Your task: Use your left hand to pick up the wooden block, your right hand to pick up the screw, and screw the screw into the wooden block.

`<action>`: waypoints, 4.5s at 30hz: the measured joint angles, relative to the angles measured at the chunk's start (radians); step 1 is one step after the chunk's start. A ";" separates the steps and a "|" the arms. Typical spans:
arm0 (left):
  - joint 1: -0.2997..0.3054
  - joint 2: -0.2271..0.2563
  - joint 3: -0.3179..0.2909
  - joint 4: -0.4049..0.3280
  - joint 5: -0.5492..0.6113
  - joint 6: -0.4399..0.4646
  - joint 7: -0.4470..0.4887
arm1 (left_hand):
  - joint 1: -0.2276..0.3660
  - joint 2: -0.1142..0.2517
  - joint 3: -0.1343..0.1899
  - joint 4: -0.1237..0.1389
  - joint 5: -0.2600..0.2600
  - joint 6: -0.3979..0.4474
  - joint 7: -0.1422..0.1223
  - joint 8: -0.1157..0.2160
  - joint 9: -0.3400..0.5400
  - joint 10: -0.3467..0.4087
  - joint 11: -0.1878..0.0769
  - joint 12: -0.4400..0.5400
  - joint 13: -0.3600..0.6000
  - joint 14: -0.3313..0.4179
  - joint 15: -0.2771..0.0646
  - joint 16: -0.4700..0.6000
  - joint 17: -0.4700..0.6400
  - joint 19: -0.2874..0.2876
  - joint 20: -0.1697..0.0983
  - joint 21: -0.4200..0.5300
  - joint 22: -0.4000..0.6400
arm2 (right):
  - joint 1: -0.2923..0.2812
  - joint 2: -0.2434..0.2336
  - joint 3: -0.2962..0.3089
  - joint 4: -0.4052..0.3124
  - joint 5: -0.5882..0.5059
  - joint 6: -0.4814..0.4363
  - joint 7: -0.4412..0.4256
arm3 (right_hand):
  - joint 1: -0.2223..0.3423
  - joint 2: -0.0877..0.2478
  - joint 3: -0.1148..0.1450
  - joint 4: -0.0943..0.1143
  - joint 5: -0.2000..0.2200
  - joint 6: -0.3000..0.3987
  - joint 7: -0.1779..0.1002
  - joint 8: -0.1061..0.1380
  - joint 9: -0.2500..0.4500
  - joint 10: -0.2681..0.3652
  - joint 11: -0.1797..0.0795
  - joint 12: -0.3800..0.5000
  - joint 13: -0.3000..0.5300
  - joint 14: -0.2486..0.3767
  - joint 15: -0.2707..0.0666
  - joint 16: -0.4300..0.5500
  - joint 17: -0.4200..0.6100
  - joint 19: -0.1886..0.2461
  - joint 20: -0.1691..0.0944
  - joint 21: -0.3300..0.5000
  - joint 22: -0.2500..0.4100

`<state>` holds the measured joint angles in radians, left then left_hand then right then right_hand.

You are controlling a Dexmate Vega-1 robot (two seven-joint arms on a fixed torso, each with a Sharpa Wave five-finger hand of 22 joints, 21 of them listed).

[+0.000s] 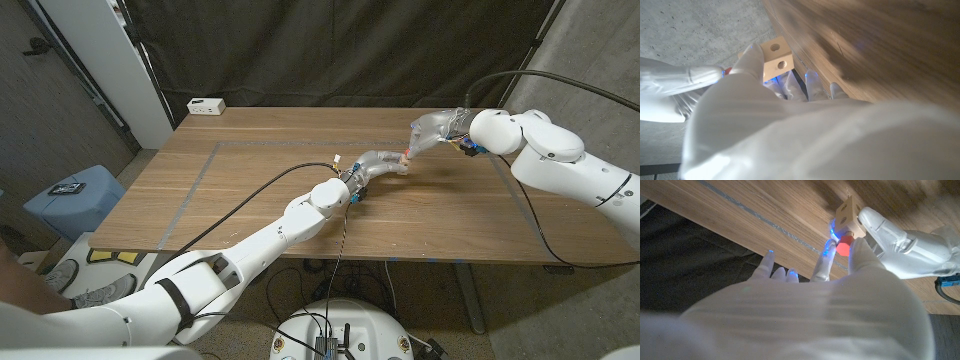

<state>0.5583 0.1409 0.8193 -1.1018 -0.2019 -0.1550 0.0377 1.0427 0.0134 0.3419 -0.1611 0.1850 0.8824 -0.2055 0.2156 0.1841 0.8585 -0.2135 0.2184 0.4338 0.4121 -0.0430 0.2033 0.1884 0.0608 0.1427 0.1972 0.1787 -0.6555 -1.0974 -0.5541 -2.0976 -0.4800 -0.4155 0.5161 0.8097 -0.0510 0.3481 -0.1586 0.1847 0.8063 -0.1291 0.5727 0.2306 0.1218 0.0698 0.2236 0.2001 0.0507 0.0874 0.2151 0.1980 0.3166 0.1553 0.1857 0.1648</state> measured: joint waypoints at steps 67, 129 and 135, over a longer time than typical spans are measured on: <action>-0.001 -0.002 -0.002 0.004 -0.007 0.001 -0.002 | -0.004 0.006 -0.003 0.012 -0.013 -0.015 0.000 -0.012 0.005 0.002 0.002 -0.004 0.000 0.000 0.000 0.000 0.005 0.000 0.000 0.000 0.000 | -0.045 0.064 -0.027 0.005 -0.068 -0.103 -0.140 | -0.149 -0.041 0.001 0.039 -0.004 0.404 0.043 0.134 -0.021 0.293 -0.054 0.032 -0.005 0.207 -0.082 0.030 -0.003 0.107 -0.039 0.008 0.000; 0.017 0.002 -0.022 -0.009 -0.039 -0.020 -0.011 | -0.012 0.016 -0.022 0.014 -0.014 -0.022 0.000 -0.016 0.005 0.000 0.000 -0.006 0.000 0.000 0.000 0.005 0.005 0.000 0.000 0.000 0.000 | -0.177 0.044 0.091 -0.084 0.046 -0.253 -0.338 | -0.299 -0.017 -0.018 0.065 -0.007 0.202 0.087 -0.008 -0.037 0.353 -0.003 -0.015 -0.007 0.279 -0.073 0.018 -0.003 0.155 -0.048 0.003 0.000; 0.017 0.001 -0.025 -0.009 -0.047 -0.024 -0.016 | -0.011 0.016 -0.022 0.014 -0.011 -0.023 0.002 -0.012 0.005 0.000 0.000 -0.007 0.000 -0.004 -0.004 0.005 0.005 0.000 0.000 0.000 0.000 | -0.208 0.046 0.122 -0.089 0.102 -0.256 -0.395 | -0.307 -0.009 -0.018 0.065 -0.003 0.148 0.097 -0.039 -0.037 0.351 0.006 -0.015 -0.007 0.274 -0.067 0.017 -0.003 0.151 -0.052 0.003 0.000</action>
<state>0.5757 0.1417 0.7941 -1.1110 -0.2486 -0.1791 0.0213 1.0312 0.0293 0.3201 -0.1466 0.1742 0.8595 -0.2038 0.2039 0.1888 0.8585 -0.2133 0.2112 0.4338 0.4083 -0.0465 0.2078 0.1930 0.0608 0.1427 0.1972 0.1788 -0.8639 -1.0515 -0.4317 -2.1864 -0.3782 -0.6714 0.1209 0.5028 -0.0604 0.3300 -0.0935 0.1815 0.9541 -0.0324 0.5340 0.1934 0.4731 0.0755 0.2090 0.1932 0.3249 0.0200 0.2322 0.1952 0.4680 0.1033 0.1883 0.1648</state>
